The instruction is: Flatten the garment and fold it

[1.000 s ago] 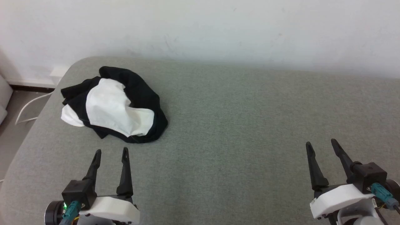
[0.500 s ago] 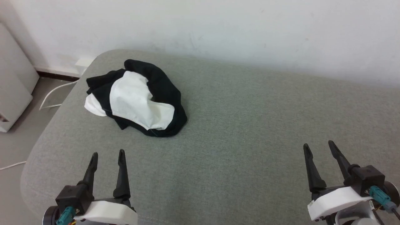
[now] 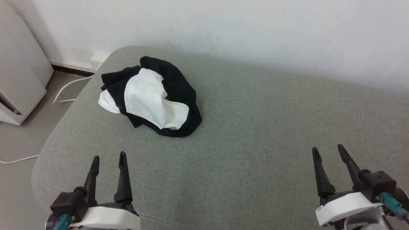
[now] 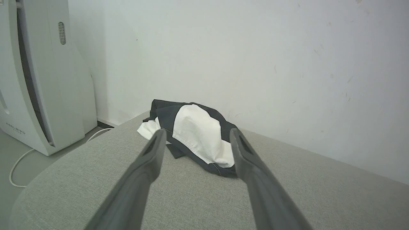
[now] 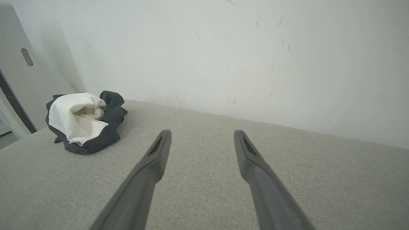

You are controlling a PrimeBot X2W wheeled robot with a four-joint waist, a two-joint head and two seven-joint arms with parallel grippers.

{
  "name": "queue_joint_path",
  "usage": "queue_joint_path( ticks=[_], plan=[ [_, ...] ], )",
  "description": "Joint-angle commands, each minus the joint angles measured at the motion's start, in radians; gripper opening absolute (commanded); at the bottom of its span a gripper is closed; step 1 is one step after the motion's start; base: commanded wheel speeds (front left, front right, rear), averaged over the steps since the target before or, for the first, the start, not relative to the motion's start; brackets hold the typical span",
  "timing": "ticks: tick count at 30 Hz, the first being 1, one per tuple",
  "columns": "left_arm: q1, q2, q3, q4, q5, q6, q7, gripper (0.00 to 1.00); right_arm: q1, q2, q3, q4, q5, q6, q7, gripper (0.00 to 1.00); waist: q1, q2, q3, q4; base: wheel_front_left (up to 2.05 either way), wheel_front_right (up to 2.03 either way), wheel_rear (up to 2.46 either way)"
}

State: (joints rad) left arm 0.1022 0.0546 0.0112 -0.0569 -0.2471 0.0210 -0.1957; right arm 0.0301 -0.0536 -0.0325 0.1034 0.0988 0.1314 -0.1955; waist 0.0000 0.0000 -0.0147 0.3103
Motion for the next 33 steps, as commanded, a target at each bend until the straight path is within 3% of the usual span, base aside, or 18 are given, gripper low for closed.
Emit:
queue_joint_path(
  ticks=[1, 5, 14, 19, 27, 33],
  plan=[
    [0.003, -0.003, -0.002, 0.001, -0.035, -0.008, -0.011, 1.0, 0.005, 0.003, -0.006, 0.005, 0.011, -0.001, -0.012, 1.0, 0.0, 0.0, -0.001, 0.004, 0.0, 0.0, 0.0],
    [-0.065, 0.036, -0.011, -0.013, -0.046, -0.044, 0.008, 1.0, 0.015, 0.003, -0.022, 0.009, 0.015, -0.001, -0.02, 1.0, 0.0, 0.0, -0.002, 0.018, 0.0, 0.0, 0.0],
    [-0.384, 0.18, 0.051, -0.051, -0.152, -0.048, 0.301, 1.0, 0.029, 0.003, -0.071, 0.012, 0.014, -0.001, -0.039, 1.0, 0.0, 0.0, 0.021, 0.037, 0.0, 0.0, 0.0],
    [-0.579, 0.271, 0.056, 0.036, -0.198, -0.066, 0.446, 1.0, 0.024, 0.003, -0.082, 0.01, 0.005, -0.001, -0.049, 1.0, 0.0, 0.0, 0.05, 0.03, 0.0, 0.0, 0.0],
    [-0.829, 0.324, 0.066, 0.238, -0.256, -0.023, 0.606, 1.0, 0.007, 0.003, -0.094, -0.001, -0.029, -0.001, -0.064, 1.0, 0.0, 0.0, 0.115, 0.011, 0.0, 0.0, 0.0],
    [-0.949, 0.356, 0.021, 0.374, -0.256, -0.033, 0.718, 1.0, -0.017, 0.003, -0.114, -0.019, -0.062, -0.001, -0.066, 1.0, 0.0, 0.0, 0.19, -0.021, 0.0, 0.0, 0.0]
  ],
)
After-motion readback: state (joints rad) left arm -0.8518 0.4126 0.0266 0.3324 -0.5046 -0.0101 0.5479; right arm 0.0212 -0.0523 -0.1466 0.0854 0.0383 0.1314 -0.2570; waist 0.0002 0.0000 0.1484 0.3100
